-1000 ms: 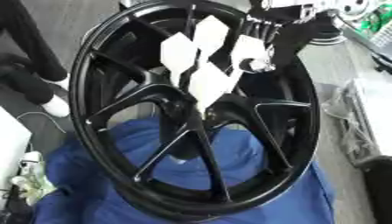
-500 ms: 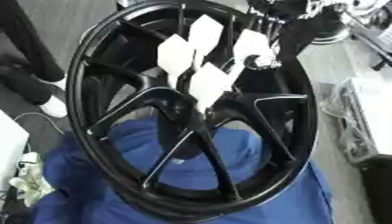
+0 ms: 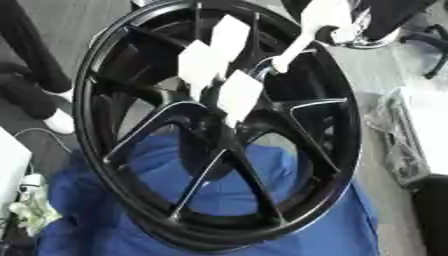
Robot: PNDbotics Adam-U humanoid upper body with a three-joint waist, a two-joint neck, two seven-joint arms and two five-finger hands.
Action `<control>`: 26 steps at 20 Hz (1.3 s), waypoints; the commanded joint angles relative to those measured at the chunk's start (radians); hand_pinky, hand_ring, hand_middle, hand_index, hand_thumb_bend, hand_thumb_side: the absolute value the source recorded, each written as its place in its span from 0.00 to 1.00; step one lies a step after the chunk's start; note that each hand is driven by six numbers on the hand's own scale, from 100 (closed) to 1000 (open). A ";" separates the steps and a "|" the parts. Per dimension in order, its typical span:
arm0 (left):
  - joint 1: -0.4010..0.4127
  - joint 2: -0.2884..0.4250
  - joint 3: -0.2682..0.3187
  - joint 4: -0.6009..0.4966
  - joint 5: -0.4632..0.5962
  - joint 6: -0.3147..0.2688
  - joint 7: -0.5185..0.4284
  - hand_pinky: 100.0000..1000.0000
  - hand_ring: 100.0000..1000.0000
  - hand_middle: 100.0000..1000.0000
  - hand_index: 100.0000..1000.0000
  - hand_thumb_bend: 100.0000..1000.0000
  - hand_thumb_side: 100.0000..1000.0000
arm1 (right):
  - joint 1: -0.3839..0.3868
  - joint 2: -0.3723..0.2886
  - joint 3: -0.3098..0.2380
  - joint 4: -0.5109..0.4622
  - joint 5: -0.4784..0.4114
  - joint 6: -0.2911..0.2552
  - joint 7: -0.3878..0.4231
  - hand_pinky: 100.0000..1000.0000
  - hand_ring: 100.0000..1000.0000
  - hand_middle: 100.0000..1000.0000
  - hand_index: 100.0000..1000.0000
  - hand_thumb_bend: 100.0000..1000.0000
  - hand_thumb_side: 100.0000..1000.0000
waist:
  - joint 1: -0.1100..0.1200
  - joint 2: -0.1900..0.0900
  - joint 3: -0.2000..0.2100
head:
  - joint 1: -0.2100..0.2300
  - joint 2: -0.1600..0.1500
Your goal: Pull the pin out of the wheel hub.
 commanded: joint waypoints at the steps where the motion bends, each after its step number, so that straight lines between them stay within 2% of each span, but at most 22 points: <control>1: -0.011 0.027 0.012 -0.018 -0.001 -0.005 0.000 0.60 0.68 0.62 0.64 0.07 0.87 | 0.049 -0.074 -0.097 -0.002 -0.013 -0.002 -0.047 0.66 0.51 0.32 0.43 0.07 0.00 | 0.012 -0.020 -0.002 | 0.002 -0.008; 5: -0.011 0.027 0.021 -0.023 0.000 -0.009 0.006 0.60 0.68 0.62 0.65 0.07 0.86 | 0.217 -0.114 -0.230 0.103 -0.039 -0.021 -0.149 0.66 0.51 0.33 0.44 0.06 0.00 | 0.015 -0.014 -0.008 | 0.011 -0.013; 9: -0.012 0.030 0.031 -0.033 0.001 -0.014 0.016 0.60 0.68 0.62 0.65 0.07 0.86 | 0.347 -0.099 -0.343 0.216 -0.023 -0.082 -0.219 0.67 0.53 0.35 0.46 0.07 0.00 | 0.022 -0.008 -0.019 | 0.029 -0.018; 12: -0.012 0.032 0.039 -0.041 0.002 -0.018 0.024 0.60 0.68 0.62 0.65 0.07 0.85 | 0.410 -0.070 -0.402 0.290 0.021 -0.129 -0.246 0.68 0.55 0.37 0.47 0.10 0.00 | 0.028 -0.003 -0.025 | 0.041 -0.023; 15: -0.012 0.033 0.045 -0.048 0.003 -0.019 0.030 0.60 0.68 0.62 0.65 0.07 0.85 | 0.452 -0.043 -0.444 0.354 0.128 -0.162 -0.255 0.69 0.56 0.38 0.49 0.16 0.00 | 0.033 0.002 -0.029 | 0.046 -0.029; 18: -0.012 0.034 0.050 -0.052 0.004 -0.020 0.035 0.60 0.68 0.62 0.65 0.07 0.85 | 0.483 -0.005 -0.485 0.426 0.202 -0.182 -0.246 0.72 0.65 0.49 0.62 0.24 0.00 | 0.036 0.008 -0.031 | 0.050 -0.031; 19: -0.013 0.034 0.051 -0.053 0.004 -0.020 0.036 0.60 0.68 0.62 0.65 0.07 0.85 | 0.490 0.004 -0.494 0.448 0.218 -0.191 -0.235 0.75 0.70 0.56 0.69 0.30 0.00 | 0.036 0.009 -0.031 | 0.049 -0.031; 20: -0.013 0.034 0.051 -0.053 0.004 -0.020 0.037 0.60 0.68 0.62 0.65 0.07 0.85 | 0.494 0.012 -0.502 0.469 0.232 -0.201 -0.223 0.77 0.73 0.62 0.73 0.33 0.03 | 0.036 0.009 -0.031 | 0.048 -0.031; 22: -0.014 0.034 0.052 -0.054 0.004 -0.020 0.037 0.60 0.68 0.62 0.65 0.07 0.85 | 0.498 0.026 -0.518 0.509 0.245 -0.226 -0.191 0.82 0.81 0.75 0.83 0.37 0.35 | 0.036 0.009 -0.030 | 0.047 -0.031; 23: -0.014 0.034 0.053 -0.054 0.004 -0.020 0.038 0.60 0.68 0.62 0.65 0.07 0.85 | 0.499 0.029 -0.526 0.526 0.248 -0.238 -0.179 0.83 0.83 0.78 0.85 0.37 0.40 | 0.036 0.009 -0.030 | 0.047 -0.031; 24: -0.014 0.034 0.053 -0.054 0.004 -0.020 0.038 0.60 0.68 0.62 0.65 0.07 0.85 | 0.500 0.033 -0.534 0.542 0.252 -0.248 -0.170 0.84 0.86 0.82 0.88 0.35 0.49 | 0.035 0.009 -0.030 | 0.046 -0.031; 26: -0.013 0.034 0.052 -0.052 0.004 -0.019 0.037 0.60 0.68 0.62 0.65 0.07 0.85 | 0.497 0.040 -0.548 0.560 0.251 -0.262 -0.164 0.84 0.87 0.83 0.89 0.33 0.52 | 0.035 0.008 -0.031 | 0.047 -0.030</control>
